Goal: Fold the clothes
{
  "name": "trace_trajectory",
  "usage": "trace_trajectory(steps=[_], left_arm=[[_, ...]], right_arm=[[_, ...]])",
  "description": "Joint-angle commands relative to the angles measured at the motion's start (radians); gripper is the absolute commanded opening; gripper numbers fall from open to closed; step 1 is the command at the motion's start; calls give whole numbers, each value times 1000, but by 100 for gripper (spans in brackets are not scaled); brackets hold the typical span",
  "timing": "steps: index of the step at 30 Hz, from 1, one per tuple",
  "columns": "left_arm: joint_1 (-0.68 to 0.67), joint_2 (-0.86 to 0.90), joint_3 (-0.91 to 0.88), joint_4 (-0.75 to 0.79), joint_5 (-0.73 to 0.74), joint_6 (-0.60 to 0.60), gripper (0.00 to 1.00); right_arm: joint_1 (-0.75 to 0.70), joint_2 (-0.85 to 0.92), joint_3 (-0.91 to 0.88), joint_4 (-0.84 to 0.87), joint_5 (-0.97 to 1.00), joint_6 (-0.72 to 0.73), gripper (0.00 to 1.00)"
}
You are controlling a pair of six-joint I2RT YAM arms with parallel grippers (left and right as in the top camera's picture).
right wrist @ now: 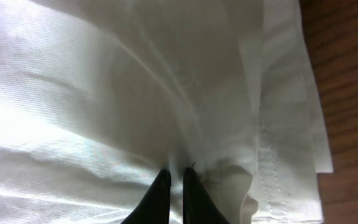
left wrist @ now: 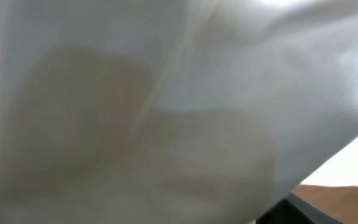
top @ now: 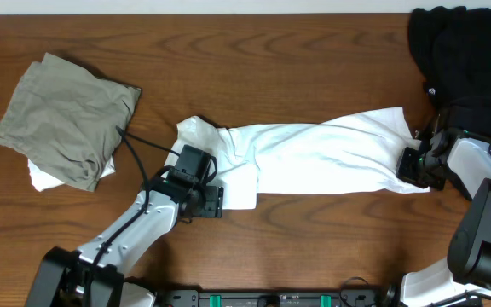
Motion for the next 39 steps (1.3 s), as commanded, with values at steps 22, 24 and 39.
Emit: trace_trajectory(steps=[22, 24, 39], left_arm=[[4, -187, 26, -24, 320, 21, 6], [4, -245, 27, 16, 339, 8, 6], [5, -293, 27, 229, 167, -121, 8]], right_arm=[[3, 6, -10, -8, 37, 12, 8], [3, 6, -10, -8, 37, 12, 8], [3, 6, -10, -9, 37, 12, 8]])
